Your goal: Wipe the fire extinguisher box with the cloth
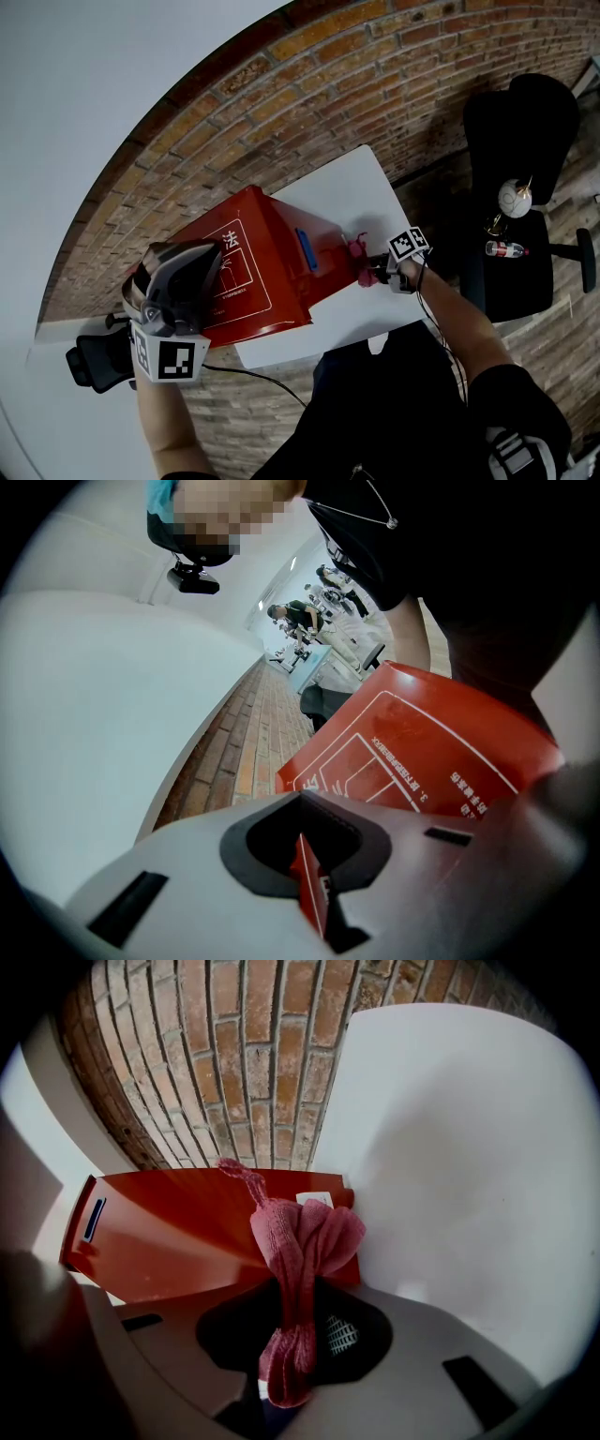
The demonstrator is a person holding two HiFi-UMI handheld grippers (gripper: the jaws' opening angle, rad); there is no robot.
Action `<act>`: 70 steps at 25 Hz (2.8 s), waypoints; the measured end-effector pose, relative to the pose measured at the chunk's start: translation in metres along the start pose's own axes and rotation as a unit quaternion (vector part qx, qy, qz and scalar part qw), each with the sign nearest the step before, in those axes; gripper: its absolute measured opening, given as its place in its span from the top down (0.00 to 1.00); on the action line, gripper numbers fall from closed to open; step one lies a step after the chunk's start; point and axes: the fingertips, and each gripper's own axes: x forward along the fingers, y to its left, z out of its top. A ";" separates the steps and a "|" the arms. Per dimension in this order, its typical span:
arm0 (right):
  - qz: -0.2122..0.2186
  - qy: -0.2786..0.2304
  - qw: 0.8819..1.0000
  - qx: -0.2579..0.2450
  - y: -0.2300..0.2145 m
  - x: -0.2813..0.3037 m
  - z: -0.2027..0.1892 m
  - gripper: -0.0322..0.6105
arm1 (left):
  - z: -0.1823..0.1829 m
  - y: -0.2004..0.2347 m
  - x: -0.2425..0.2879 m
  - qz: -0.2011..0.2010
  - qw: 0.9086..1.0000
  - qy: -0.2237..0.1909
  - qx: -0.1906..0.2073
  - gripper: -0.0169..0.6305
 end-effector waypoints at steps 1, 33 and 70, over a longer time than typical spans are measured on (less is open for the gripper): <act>0.003 0.000 1.000 0.001 0.002 0.000 0.000 0.79 | 0.000 0.000 0.001 -0.002 1.000 -0.001 0.001 0.93; 0.058 -0.002 0.998 0.019 0.068 -0.010 -0.002 0.79 | 0.000 -0.001 -0.001 0.000 1.000 -0.001 0.000 0.93; 0.126 -0.008 0.992 -0.031 0.163 -0.024 0.002 0.79 | 0.000 0.000 0.000 0.002 1.000 -0.001 0.001 0.93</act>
